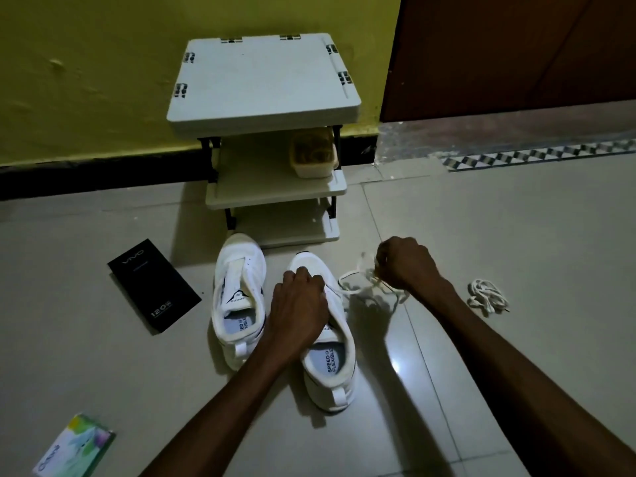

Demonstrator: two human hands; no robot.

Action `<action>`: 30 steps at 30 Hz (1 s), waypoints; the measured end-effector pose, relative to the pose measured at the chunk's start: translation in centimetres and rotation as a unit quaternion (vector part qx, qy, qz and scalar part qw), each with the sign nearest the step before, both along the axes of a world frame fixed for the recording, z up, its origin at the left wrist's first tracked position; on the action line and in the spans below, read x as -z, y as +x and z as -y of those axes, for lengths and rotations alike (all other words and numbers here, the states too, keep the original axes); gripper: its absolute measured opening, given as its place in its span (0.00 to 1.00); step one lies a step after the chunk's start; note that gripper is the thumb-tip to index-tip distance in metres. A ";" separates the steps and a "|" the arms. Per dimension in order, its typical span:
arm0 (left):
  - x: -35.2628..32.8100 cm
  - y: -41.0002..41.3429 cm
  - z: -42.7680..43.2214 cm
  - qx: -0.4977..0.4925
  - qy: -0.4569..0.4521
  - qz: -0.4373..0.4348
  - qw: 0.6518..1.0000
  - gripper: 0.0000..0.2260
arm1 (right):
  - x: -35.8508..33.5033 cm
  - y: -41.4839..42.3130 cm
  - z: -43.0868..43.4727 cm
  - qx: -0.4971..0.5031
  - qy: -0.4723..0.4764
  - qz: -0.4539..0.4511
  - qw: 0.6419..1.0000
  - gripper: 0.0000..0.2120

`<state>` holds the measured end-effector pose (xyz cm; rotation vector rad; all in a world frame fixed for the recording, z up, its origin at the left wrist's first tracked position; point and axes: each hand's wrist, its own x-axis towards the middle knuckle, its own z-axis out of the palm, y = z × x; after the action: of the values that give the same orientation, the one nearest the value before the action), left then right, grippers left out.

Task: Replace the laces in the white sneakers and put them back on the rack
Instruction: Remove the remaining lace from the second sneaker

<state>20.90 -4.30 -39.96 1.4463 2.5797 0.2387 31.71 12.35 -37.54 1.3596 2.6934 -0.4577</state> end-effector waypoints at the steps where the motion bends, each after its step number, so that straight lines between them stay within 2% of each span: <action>1: 0.0 -0.1 -0.2 -0.001 0.001 0.001 1.000 0.14 | 0.4 0.2 0.1 0.024 0.016 -0.036 0.999 0.01; 3: 0.1 -0.3 -0.5 -0.008 0.012 0.011 1.000 0.15 | 1.3 0.6 0.3 0.051 0.035 -0.072 0.995 0.06; 5: 0.1 -0.4 -0.8 -0.014 0.026 0.035 0.999 0.15 | 2.3 1.0 0.2 0.038 0.016 -0.067 0.997 0.08; 7: 0.2 -0.4 -1.2 -0.015 0.028 0.067 0.997 0.15 | 3.3 1.4 -0.2 0.002 -0.034 -0.065 0.997 0.10; 10: 0.7 -0.3 -1.4 -0.007 0.012 0.093 0.996 0.15 | 4.5 1.5 -0.3 -0.055 -0.138 -0.134 0.980 0.10; 13: 1.4 -0.2 -1.5 -0.018 0.026 0.119 0.992 0.14 | 5.4 1.5 -0.3 -0.044 -0.140 -0.162 0.976 0.13; 16: 1.8 -0.3 -1.6 -0.028 0.039 0.135 0.990 0.14 | 6.0 1.4 -0.1 -0.029 -0.055 -0.087 0.994 0.22; 20: 2.2 -0.4 -1.6 -0.034 0.043 0.130 0.990 0.14 | 6.8 0.3 1.6 -0.071 -0.063 0.082 0.992 0.34; 22: 2.4 -0.4 -1.7 -0.036 0.040 0.125 0.991 0.15 | 7.8 -0.6 2.8 -0.112 -0.041 0.107 0.987 0.31; 26: 2.6 -0.4 -1.7 -0.035 0.043 0.123 0.991 0.15 | 8.5 -1.4 4.1 -0.171 0.053 0.072 0.981 0.13; 30: 2.2 -0.4 -1.7 -0.039 0.050 0.134 0.989 0.14 | 7.9 0.2 3.2 -0.148 0.040 0.053 0.987 0.12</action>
<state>20.54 -2.60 -42.16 1.2470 2.4374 0.5401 31.91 9.11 -45.41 0.9438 2.7845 -0.2430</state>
